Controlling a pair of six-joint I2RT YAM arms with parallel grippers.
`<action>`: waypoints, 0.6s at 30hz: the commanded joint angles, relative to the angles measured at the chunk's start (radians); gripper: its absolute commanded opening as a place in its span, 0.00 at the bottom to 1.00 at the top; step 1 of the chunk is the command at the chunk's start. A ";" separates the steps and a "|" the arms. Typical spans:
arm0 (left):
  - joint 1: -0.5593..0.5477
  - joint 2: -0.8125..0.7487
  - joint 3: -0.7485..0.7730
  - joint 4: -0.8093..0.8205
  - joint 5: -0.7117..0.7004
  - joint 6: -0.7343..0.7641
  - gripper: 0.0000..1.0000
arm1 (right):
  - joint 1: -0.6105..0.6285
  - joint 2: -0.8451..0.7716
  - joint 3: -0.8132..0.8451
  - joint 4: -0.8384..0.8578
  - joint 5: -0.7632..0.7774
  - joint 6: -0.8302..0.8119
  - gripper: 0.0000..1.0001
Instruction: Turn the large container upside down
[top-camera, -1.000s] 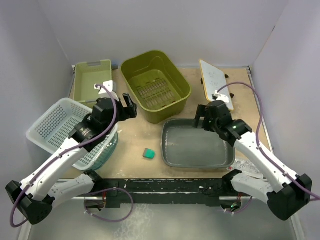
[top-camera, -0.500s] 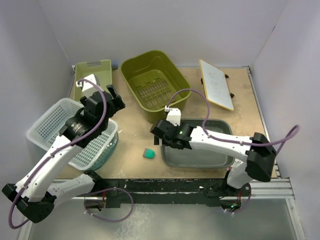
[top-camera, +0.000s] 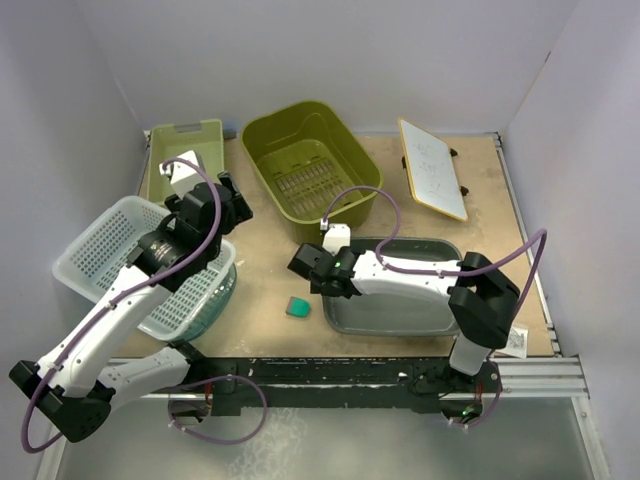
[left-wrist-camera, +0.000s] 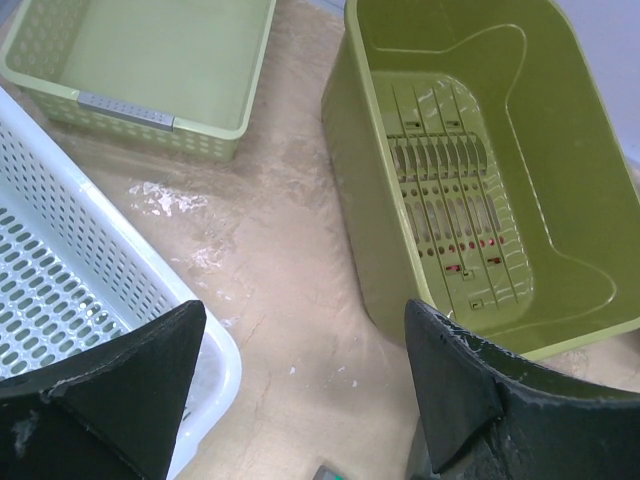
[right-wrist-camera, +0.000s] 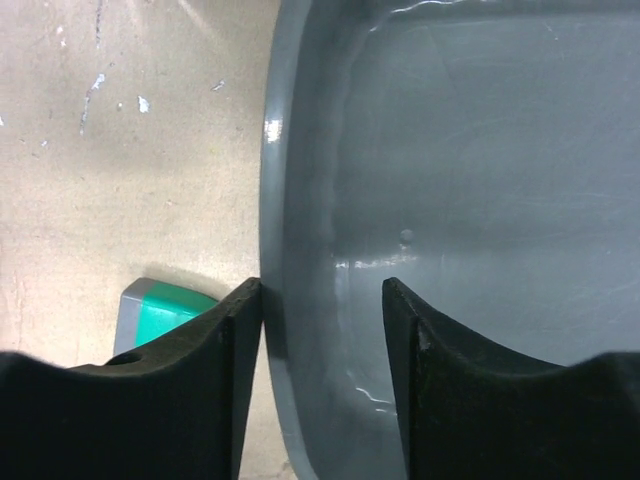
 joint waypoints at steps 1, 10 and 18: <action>0.005 0.001 -0.006 0.024 0.011 0.006 0.77 | -0.001 0.013 0.042 0.010 0.024 0.039 0.50; 0.005 0.024 -0.014 0.028 0.040 0.023 0.77 | -0.001 0.043 0.062 0.013 0.009 0.048 0.41; 0.004 0.031 -0.025 0.039 0.064 0.027 0.77 | -0.001 0.025 0.058 0.046 -0.013 0.037 0.19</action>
